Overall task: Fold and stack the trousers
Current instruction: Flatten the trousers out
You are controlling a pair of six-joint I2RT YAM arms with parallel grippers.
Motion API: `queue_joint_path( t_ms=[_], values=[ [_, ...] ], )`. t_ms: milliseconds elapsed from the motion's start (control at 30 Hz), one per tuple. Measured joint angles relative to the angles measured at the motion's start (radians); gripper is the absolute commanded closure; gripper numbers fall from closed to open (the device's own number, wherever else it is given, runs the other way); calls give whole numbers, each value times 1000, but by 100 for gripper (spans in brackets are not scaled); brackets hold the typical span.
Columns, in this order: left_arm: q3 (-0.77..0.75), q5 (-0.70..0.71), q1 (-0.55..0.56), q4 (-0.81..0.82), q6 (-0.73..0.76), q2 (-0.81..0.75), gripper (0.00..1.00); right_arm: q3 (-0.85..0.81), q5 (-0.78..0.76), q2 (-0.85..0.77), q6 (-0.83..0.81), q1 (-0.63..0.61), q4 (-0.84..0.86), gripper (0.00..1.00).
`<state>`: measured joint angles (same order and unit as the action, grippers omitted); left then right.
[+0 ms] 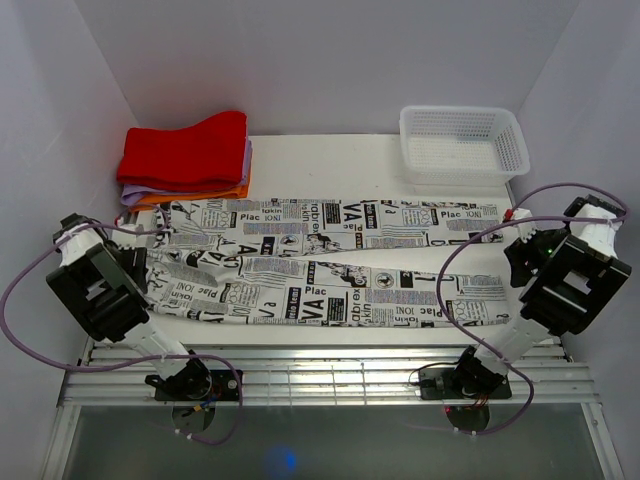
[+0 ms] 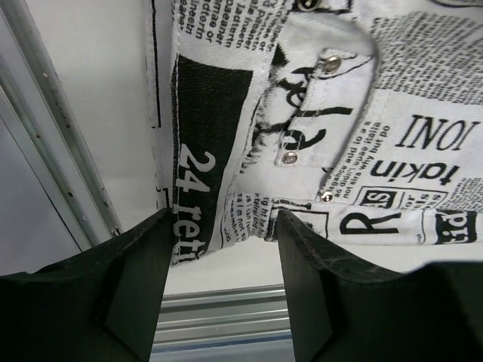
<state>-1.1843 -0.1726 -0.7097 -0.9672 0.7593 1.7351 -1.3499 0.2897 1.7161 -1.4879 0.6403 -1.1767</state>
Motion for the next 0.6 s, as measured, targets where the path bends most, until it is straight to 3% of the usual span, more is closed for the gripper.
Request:
queue_joint_path(
  t_ms=[167,433,600],
  values=[
    [-3,-77,-2,-7,1,-74,35,149,45,-24,161,-19,45,25],
    [-51,-251,-1,-24,-21,-110,46,434,4,-127,240,-158,224,39],
    [10,-261,0,18,-40,-100,59,429,-61,-99,260,-164,282,42]
  ],
)
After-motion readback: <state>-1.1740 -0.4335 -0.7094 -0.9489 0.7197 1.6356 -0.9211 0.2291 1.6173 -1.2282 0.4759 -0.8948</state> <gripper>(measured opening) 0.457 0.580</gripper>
